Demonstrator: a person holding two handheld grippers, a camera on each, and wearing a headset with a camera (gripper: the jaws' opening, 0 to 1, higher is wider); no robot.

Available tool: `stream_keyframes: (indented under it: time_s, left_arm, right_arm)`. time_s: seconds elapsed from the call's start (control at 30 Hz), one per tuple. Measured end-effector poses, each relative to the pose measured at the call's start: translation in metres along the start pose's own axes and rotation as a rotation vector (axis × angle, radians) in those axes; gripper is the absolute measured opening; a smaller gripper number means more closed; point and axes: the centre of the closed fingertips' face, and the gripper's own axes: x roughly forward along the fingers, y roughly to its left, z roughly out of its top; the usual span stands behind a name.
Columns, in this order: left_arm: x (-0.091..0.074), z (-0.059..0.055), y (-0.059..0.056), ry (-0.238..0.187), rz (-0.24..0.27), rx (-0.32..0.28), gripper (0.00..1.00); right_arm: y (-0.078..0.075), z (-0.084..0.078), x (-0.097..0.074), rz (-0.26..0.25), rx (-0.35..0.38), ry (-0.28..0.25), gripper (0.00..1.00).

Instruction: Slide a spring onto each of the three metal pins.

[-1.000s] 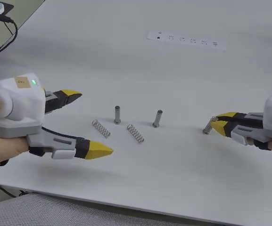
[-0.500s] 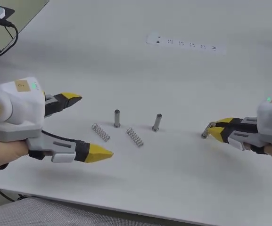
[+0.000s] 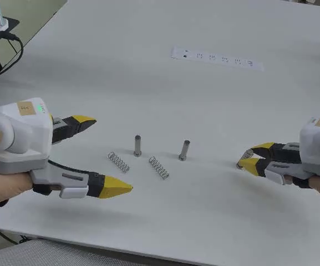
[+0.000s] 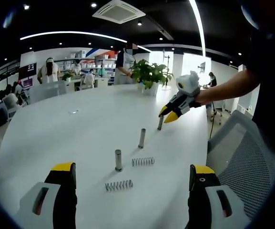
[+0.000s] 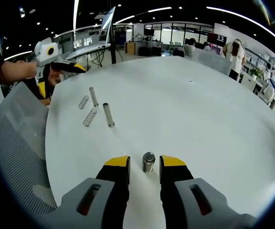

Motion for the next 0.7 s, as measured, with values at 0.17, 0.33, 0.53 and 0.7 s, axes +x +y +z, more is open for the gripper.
stream_keyframes:
  time_s: [0.17,0.33,0.53,0.7]
  left_arm:
    - [-0.0014,-0.0004,-0.0001,0.001,0.002,0.0,0.96]
    - [-0.003,-0.001,-0.0013,-0.002,0.001,-0.006,0.97]
    - [-0.0037,0.0015,-0.0012,-0.005,0.001,-0.005,0.97]
    - [-0.0032,0.0034,-0.0009,-0.007,0.001,-0.002,0.97]
  right_arm:
    - [0.0003,0.0014,-0.0009,-0.001,0.006,-0.007,0.25]
    - [0.0024,0.0022,-0.0022,0.001,0.002,-0.012,0.26]
    - [0.0039,-0.0007,-0.0036,0.008,0.041,-0.009,0.3]
    - [0.0068,-0.0017,-0.0075,0.009,0.049,-0.019,0.34]
